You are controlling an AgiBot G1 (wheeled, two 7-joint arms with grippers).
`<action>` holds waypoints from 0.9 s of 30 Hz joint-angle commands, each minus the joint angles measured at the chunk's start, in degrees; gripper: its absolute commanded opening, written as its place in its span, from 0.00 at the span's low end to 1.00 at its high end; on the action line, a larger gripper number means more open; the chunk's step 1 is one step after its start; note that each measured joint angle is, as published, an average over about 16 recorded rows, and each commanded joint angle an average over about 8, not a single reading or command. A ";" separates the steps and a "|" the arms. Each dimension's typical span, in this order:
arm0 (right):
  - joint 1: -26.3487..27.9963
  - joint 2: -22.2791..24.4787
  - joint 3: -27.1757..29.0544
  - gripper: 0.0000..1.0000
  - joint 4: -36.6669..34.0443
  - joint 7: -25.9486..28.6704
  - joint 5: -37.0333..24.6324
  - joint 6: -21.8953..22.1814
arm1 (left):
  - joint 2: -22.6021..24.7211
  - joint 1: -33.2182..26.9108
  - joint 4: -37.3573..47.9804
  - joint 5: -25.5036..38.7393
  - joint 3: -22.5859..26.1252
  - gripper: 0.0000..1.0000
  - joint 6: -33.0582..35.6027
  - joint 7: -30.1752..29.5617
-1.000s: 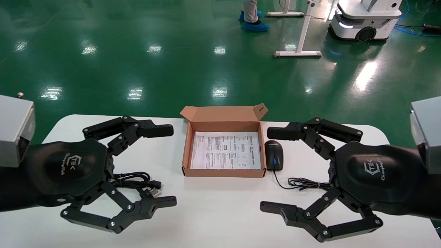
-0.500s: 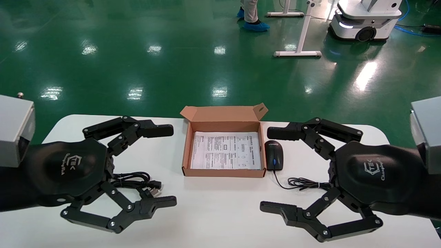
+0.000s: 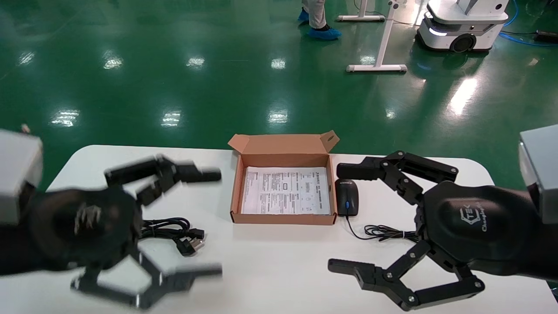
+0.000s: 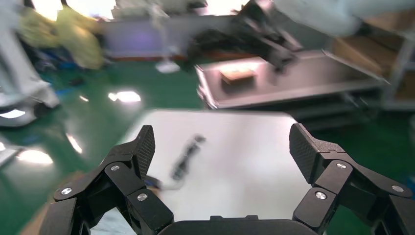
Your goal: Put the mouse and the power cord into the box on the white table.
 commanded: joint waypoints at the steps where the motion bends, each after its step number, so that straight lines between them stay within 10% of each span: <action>1: -0.19 0.24 0.07 1.00 -0.18 -0.15 -0.27 -0.10 | -0.12 -1.65 -0.68 2.34 1.45 1.00 1.48 -0.73; 11: 6.71 1.07 -8.46 1.00 -10.46 -18.01 -18.96 -3.57 | -0.72 -14.95 5.15 17.79 16.79 1.00 2.29 0.88; 27: 21.64 -12.40 -18.84 1.00 -42.81 -42.05 -42.87 5.09 | 11.94 -28.03 39.59 36.47 29.67 1.00 -0.81 14.93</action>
